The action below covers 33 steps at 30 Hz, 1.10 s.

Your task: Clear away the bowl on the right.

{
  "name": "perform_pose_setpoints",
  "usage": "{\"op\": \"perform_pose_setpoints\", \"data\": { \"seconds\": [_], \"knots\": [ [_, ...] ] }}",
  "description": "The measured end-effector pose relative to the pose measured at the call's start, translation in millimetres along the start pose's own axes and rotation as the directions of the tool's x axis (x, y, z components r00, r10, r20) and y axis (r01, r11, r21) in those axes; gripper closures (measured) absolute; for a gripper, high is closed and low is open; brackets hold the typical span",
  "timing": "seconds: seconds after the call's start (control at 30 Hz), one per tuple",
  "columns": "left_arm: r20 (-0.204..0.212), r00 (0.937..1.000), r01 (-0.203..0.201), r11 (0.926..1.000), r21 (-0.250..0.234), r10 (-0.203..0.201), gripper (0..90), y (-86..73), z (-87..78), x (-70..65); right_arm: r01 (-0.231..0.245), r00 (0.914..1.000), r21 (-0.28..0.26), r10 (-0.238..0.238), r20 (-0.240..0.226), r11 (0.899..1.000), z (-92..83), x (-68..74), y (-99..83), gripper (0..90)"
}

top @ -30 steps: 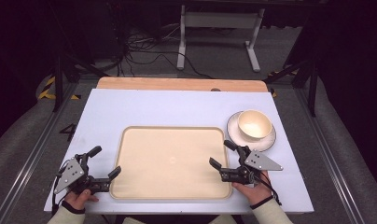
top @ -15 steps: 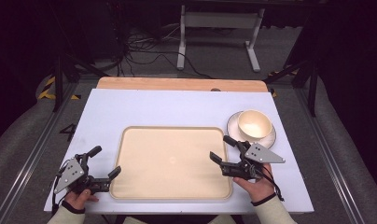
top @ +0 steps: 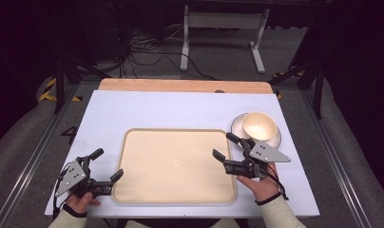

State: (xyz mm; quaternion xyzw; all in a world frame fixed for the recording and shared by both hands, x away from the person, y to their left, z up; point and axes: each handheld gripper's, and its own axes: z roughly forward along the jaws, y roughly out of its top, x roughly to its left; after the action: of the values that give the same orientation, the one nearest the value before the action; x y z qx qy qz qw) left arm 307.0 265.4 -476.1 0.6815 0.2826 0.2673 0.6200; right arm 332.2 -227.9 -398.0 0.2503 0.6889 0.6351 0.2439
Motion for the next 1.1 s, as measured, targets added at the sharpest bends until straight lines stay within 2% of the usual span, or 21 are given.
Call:
{"op": "perform_pose_setpoints", "data": {
  "seconds": [0.23,0.3,0.4,0.57,0.93,1.1],
  "knots": [
    [-0.002,1.0000,0.006,1.0000,0.002,-0.006,0.2,0.0,0.3,0.0,0.000,1.0000,-0.011,0.000,0.001,1.000,-1.3,-1.9,8.9,27.1],
    [-0.002,0.9999,0.010,0.9999,0.002,-0.010,0.2,0.1,0.6,0.4,0.005,0.9996,0.015,-0.006,0.026,1.000,-1.5,-4.9,9.8,29.2],
    [0.000,0.9999,0.010,0.9999,0.007,-0.010,0.2,0.4,0.7,0.8,-0.034,0.9980,0.051,0.031,0.055,0.998,-1.8,-11.5,13.1,30.6],
    [0.000,1.0000,0.009,0.9999,0.008,-0.009,0.2,0.4,0.6,0.9,-0.023,0.9958,0.080,0.016,0.090,0.997,-1.3,-19.3,17.3,31.3],
    [-0.001,1.0000,0.010,0.9999,0.008,-0.010,0.2,0.4,0.6,0.9,-0.049,0.9818,0.106,0.029,0.188,0.993,-15.6,-50.1,21.4,30.1],
    [-0.001,1.0000,0.009,0.9999,0.008,-0.009,0.2,0.4,0.6,0.8,-0.055,0.9749,0.098,0.032,0.220,0.994,-23.1,-59.3,24.9,30.1]
  ]
}}
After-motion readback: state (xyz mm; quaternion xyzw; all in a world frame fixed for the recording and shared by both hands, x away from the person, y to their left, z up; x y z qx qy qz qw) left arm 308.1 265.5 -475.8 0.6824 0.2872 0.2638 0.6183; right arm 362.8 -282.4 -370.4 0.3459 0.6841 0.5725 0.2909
